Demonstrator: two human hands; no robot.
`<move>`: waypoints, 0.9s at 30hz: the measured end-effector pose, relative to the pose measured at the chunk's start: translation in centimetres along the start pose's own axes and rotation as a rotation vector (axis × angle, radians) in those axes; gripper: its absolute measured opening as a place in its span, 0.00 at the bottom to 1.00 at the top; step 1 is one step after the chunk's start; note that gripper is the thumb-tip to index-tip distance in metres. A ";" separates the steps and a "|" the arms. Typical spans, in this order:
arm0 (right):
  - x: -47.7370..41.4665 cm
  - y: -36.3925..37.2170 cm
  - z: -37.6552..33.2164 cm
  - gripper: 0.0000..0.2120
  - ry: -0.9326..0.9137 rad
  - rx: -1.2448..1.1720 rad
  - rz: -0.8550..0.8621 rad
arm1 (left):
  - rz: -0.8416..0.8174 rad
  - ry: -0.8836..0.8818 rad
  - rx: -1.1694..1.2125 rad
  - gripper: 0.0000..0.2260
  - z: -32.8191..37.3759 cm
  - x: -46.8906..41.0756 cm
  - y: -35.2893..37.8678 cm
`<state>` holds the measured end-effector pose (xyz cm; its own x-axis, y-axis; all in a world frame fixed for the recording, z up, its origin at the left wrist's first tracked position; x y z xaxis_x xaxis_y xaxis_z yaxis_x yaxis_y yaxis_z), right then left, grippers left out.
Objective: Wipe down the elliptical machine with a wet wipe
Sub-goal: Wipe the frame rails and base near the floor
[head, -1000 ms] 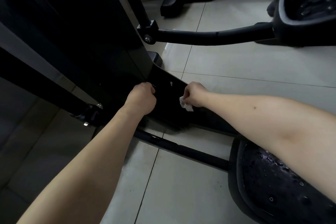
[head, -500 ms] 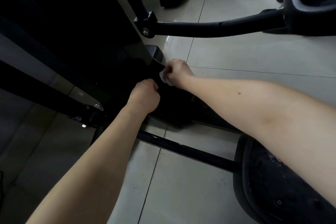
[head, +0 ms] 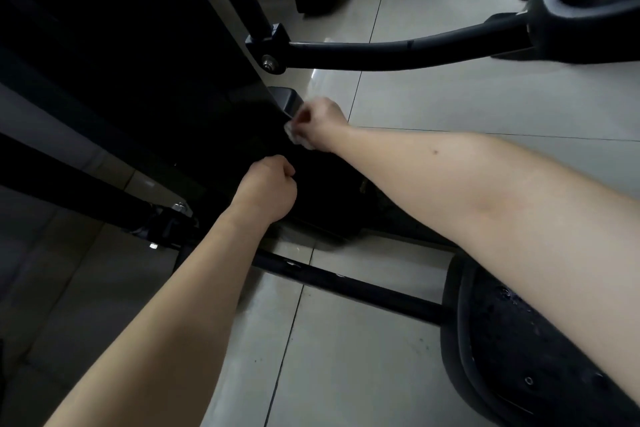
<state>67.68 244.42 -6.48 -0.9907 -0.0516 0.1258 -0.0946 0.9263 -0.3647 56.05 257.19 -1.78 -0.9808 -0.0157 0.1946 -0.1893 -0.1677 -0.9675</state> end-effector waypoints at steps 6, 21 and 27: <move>-0.1 -0.2 0.9 0.03 -0.035 -0.017 0.029 | 0.017 0.010 0.014 0.13 0.1 -0.3 -0.2; 6.0 -4.2 9.8 0.08 0.242 0.588 -0.096 | -0.012 0.023 0.037 0.12 -0.2 -0.4 0.4; 8.2 -1.4 9.3 0.17 0.124 0.793 -0.113 | -0.015 0.035 0.025 0.13 -0.5 -0.3 -0.1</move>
<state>58.78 239.27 -13.53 -0.9572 -0.0444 0.2859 -0.2812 0.3757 -0.8831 56.33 257.68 -1.82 -0.9790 0.0218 0.2025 -0.2029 -0.1922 -0.9601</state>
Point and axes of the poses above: each hand's wrist, its own x-axis away from the middle knuckle, its own y-axis out of the palm, z = x × y, the point moved 7 cm from there along -x, towards the middle knuckle, and after that the axes turned 9 degrees about -x, right-handed, at the moved point
